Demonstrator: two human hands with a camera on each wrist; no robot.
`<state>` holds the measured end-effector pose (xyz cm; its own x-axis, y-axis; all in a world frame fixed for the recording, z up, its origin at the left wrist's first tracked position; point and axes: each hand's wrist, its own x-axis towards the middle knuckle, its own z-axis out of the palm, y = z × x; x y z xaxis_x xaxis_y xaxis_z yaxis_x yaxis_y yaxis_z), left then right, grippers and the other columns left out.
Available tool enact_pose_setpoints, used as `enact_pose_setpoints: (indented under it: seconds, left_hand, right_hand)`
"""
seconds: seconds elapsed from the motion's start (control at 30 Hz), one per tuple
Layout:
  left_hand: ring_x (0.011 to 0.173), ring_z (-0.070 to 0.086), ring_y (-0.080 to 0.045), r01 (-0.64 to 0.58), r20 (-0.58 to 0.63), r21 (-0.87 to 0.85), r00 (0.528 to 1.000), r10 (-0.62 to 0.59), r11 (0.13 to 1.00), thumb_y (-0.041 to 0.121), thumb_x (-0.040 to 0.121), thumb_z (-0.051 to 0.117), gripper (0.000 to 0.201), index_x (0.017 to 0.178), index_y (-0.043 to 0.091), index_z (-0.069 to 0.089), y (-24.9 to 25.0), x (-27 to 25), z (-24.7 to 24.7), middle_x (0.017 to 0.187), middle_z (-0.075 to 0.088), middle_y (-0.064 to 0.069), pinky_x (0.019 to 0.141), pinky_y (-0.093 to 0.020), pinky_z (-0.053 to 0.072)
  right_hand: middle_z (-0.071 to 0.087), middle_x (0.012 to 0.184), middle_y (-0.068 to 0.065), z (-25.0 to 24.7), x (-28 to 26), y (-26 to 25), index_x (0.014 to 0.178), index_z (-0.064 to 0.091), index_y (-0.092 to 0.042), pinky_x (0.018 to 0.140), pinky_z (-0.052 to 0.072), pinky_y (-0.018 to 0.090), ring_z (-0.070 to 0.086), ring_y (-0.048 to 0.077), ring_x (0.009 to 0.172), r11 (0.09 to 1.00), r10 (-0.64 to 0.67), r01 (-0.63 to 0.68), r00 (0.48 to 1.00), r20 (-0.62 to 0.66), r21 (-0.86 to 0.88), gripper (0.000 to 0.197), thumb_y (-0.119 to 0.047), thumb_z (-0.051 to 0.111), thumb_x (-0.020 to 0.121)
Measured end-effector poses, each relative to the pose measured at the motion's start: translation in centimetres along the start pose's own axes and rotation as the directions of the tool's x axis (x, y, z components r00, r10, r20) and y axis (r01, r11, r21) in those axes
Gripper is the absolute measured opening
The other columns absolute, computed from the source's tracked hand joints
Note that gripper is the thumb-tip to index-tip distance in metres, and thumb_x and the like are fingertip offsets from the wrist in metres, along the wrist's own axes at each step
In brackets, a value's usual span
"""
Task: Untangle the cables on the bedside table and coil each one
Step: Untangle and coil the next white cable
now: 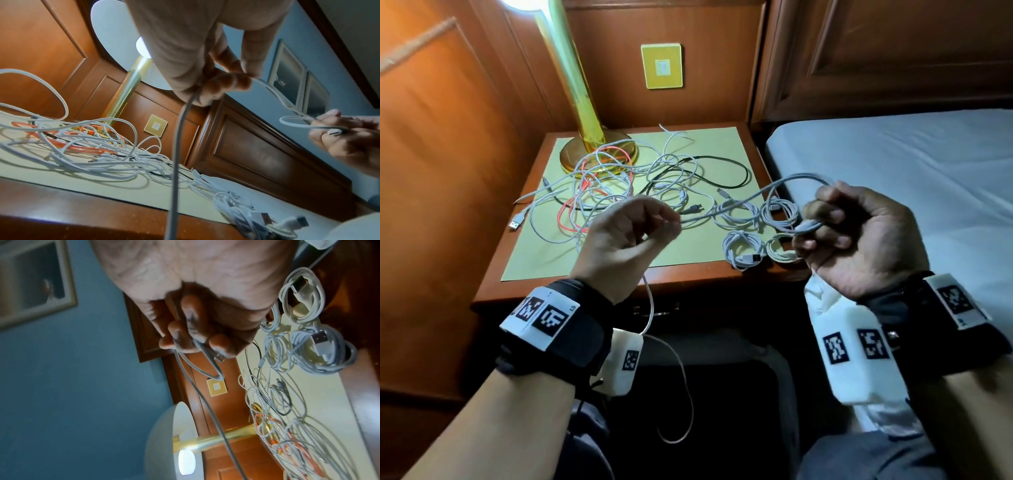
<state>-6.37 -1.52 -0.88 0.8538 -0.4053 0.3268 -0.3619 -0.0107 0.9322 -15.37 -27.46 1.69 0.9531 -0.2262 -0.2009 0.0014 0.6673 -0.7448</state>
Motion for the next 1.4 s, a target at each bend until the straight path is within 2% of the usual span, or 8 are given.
enact_pose_setpoints:
  seconds: [0.13,0.23,0.33,0.4,0.63,0.9,1.17,1.4]
  left_hand:
    - [0.061,0.061,-0.003,0.046,0.086,0.108,0.995,-0.055,0.993,-0.004,0.09,0.066,0.017,0.102,0.005,0.075,-0.5,-0.3,0.6,0.076,0.071,-0.004,0.061,-0.012,0.045]
    - [0.064,0.065,-0.012,-0.007,0.103,0.33,0.994,-0.028,0.944,0.007,0.088,0.074,0.02,0.096,0.025,0.079,-1.5,-0.6,1.8,0.076,0.074,0.009,0.063,-0.02,0.048]
    - [0.062,0.059,-0.002,0.02,0.275,0.352,0.954,-0.124,0.936,0.016,0.085,0.078,0.015,0.09,0.031,0.08,-1.2,-1.8,3.7,0.073,0.072,0.018,0.063,-0.012,0.043]
    - [0.07,0.064,0.002,0.049,0.341,0.277,0.929,-0.145,0.96,0.015,0.086,0.078,0.014,0.091,0.028,0.08,-0.7,-2.0,4.5,0.078,0.075,0.016,0.069,-0.01,0.045]
    - [0.071,0.068,-0.015,0.094,0.124,0.014,0.988,-0.095,0.995,0.015,0.083,0.077,0.018,0.095,0.004,0.068,-0.9,-0.9,3.2,0.081,0.072,-0.008,0.07,-0.025,0.053]
    - [0.06,0.056,-0.012,0.256,0.23,0.153,0.93,-0.286,0.955,0.06,0.089,0.06,0.045,0.114,0.023,0.068,-1.3,-1.0,3.2,0.085,0.068,0.003,0.055,-0.019,0.04]
    - [0.061,0.055,0.003,0.234,0.23,0.052,0.943,-0.24,0.971,-0.002,0.092,0.064,0.013,0.102,0.006,0.068,-1.2,-0.8,3.5,0.075,0.067,0.013,0.059,-0.011,0.04]
    - [0.057,0.046,-0.016,0.416,0.237,-0.333,0.905,-0.352,0.846,0.013,0.083,0.056,0.024,0.106,0.005,0.06,0.3,-0.7,3.6,0.092,0.061,-0.024,0.048,-0.025,0.026]
  right_hand:
    - [0.034,0.063,-0.008,-0.1,-0.1,-0.6,0.072,0.055,-0.021,0.056,0.027,0.028,0.016,0.009,0.043,0.996,-0.09,0.088,0.986,-0.143,-0.021,0.028,-0.034,0.048,0.096]
    - [0.046,0.062,-0.008,0.5,0.0,0.9,0.076,0.062,-0.019,0.055,0.03,0.028,0.029,0.007,0.042,0.896,-0.254,0.2,0.963,-0.088,-0.397,0.03,-0.036,0.053,0.1]
    - [0.064,0.069,-0.015,0.5,-0.2,3.0,0.085,0.072,-0.018,0.061,0.045,0.02,0.058,0.0,0.06,0.3,-0.42,0.392,0.873,0.248,-0.87,0.025,-0.035,0.059,0.099]
    - [0.066,0.072,-0.02,0.4,-0.4,3.9,0.085,0.073,-0.02,0.065,0.046,0.015,0.062,-0.004,0.068,0.093,-0.327,0.388,0.882,0.34,-0.917,0.02,-0.033,0.062,0.096]
    - [0.066,0.068,0.009,1.7,-0.8,4.5,0.075,0.064,-0.012,0.064,0.043,0.03,0.054,0.03,0.065,0.59,0.121,0.111,0.967,0.223,-0.8,0.035,-0.029,0.052,0.103]
    - [0.041,0.056,-0.004,2.9,-1.1,4.8,0.084,0.057,-0.009,0.047,0.022,0.025,0.03,0.009,0.048,0.74,0.198,-0.044,0.968,0.155,-0.671,0.036,-0.045,0.053,0.085]
    - [0.047,0.058,-0.003,2.8,-0.7,4.7,0.084,0.054,-0.012,0.05,0.025,0.024,0.038,0.007,0.051,0.891,0.157,-0.118,0.986,0.054,-0.439,0.023,-0.035,0.056,0.085]
    - [0.04,0.057,-0.005,3.4,-0.9,5.1,0.085,0.052,-0.013,0.055,0.025,0.027,0.04,0.006,0.048,0.912,0.127,-0.117,0.992,-0.002,-0.394,0.024,-0.028,0.046,0.102]
